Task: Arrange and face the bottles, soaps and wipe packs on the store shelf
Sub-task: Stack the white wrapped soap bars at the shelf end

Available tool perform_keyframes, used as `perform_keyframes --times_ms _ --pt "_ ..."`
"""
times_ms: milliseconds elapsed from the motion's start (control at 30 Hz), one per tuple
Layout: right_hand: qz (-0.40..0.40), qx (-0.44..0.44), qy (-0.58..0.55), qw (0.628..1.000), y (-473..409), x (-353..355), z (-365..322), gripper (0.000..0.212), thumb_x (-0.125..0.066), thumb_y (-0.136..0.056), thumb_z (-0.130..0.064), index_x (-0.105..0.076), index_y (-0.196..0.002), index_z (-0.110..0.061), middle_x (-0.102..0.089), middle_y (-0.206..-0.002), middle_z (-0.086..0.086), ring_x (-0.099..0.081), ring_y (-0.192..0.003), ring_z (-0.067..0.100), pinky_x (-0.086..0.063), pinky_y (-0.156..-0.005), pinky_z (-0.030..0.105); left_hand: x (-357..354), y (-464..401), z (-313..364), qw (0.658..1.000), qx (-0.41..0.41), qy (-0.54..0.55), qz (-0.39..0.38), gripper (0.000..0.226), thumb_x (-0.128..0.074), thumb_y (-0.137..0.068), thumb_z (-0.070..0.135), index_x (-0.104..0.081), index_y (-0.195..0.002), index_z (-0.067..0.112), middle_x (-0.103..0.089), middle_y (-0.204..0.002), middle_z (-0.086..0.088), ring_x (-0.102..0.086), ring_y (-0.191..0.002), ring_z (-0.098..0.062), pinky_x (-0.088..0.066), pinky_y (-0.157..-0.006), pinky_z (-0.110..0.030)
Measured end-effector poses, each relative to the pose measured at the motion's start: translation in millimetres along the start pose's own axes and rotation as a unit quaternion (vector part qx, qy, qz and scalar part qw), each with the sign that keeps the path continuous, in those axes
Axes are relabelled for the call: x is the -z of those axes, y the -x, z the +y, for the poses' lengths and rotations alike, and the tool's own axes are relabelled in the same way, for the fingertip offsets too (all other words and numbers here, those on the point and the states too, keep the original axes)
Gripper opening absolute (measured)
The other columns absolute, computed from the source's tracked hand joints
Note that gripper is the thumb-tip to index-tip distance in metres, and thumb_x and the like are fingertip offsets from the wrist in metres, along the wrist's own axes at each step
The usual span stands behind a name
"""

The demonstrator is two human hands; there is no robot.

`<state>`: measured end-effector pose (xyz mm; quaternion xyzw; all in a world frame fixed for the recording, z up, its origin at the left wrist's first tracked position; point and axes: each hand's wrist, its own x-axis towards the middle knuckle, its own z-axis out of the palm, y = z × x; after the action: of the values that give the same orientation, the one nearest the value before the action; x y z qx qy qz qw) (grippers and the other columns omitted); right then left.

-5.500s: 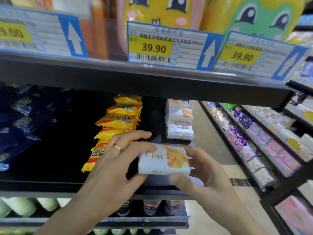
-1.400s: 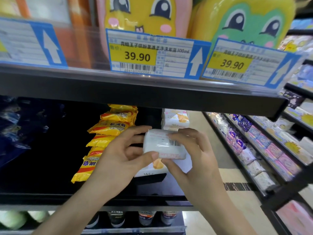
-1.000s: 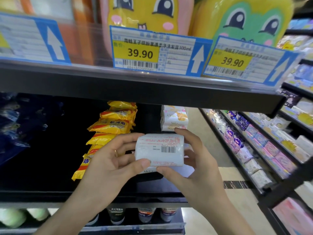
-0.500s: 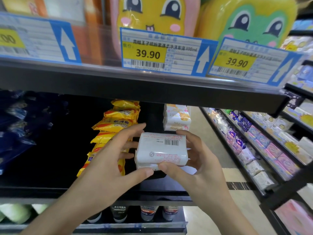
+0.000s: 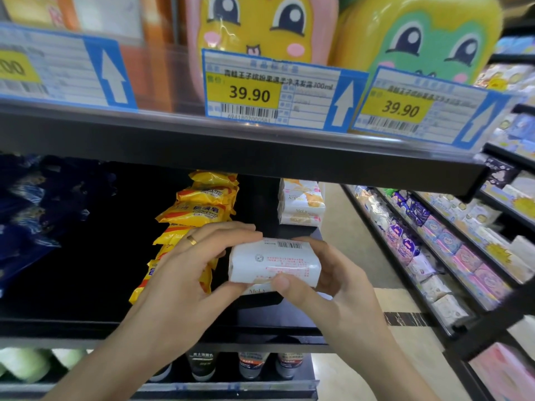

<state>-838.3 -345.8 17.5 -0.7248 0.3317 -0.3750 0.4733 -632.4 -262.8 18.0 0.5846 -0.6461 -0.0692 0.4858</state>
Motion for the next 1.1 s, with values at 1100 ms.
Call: perform_keyframes --times_ms 1100 --pt "0.024 0.277 0.366 0.888 0 5 14 0.06 -0.074 -0.091 -0.022 -0.051 -0.146 -0.028 -0.028 -0.163 -0.004 -0.035 -0.142 0.021 -0.036 -0.114 0.034 -1 -21 9 0.905 0.348 0.222 -0.105 0.02 -0.066 -0.093 0.043 -0.082 -0.094 0.03 -0.074 -0.078 0.01 -0.063 -0.07 -0.006 -0.052 -0.078 -0.033"
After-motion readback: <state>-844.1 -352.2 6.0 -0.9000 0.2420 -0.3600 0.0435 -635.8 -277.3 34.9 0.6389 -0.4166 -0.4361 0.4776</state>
